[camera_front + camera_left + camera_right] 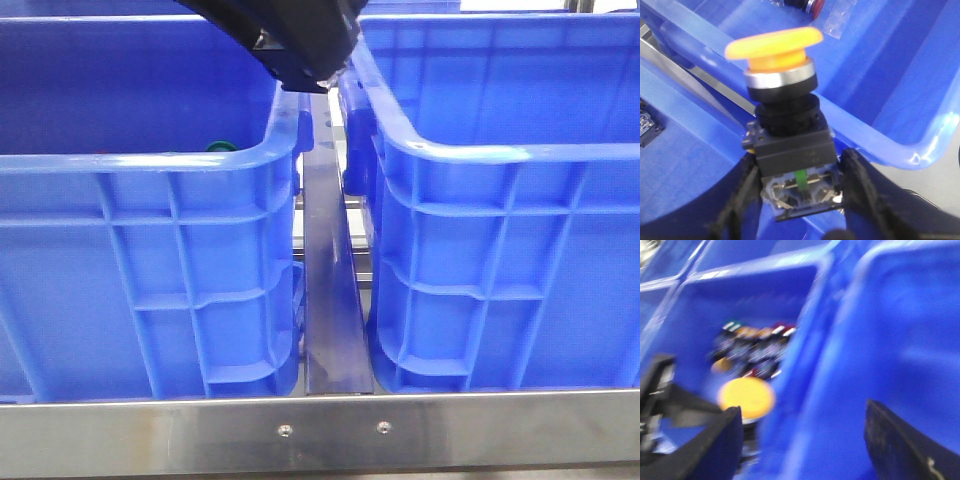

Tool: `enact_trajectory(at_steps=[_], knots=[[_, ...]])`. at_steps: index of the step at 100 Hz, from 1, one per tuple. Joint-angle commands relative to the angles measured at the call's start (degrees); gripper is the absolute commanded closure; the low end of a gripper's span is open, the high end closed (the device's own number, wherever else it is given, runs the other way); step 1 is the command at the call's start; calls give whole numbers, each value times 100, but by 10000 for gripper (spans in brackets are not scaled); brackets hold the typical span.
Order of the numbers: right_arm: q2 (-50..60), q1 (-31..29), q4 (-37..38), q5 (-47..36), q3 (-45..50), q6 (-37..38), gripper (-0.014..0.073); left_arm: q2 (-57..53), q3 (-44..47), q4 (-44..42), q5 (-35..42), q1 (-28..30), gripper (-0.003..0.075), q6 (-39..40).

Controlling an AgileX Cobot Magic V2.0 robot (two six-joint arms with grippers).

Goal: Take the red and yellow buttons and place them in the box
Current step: 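Pass the yellow button from the left gripper to the right gripper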

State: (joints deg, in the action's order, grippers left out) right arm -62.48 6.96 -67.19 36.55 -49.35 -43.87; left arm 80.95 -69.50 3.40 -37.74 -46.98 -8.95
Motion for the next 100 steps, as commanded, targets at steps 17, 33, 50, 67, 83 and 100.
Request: enact_trajectory(at_steps=[17,33,50,67,83,100], knots=[[-897,-15,-758,1649,-917,547,63,-210,-153,64,388,-44,588,-16],[-1323,104,-891,1901,-1071,547,64,-210,-153,64,399,-44,588,-16],[-1433,320,-922,1742,-1202,542,64,-210,-153,64,399,-44,588,-16],[-1489,422,-956,1496,-1288,542,85,-210,-153,64,399,-44,588,-16],[-1589,444,-1044,1541,-1295,542,255,-210,-153,64,399,-44,587,-16],[-1612,444,-1100,1581,-1295,542,348,-210,-153,64,399,-44,530,-31]])
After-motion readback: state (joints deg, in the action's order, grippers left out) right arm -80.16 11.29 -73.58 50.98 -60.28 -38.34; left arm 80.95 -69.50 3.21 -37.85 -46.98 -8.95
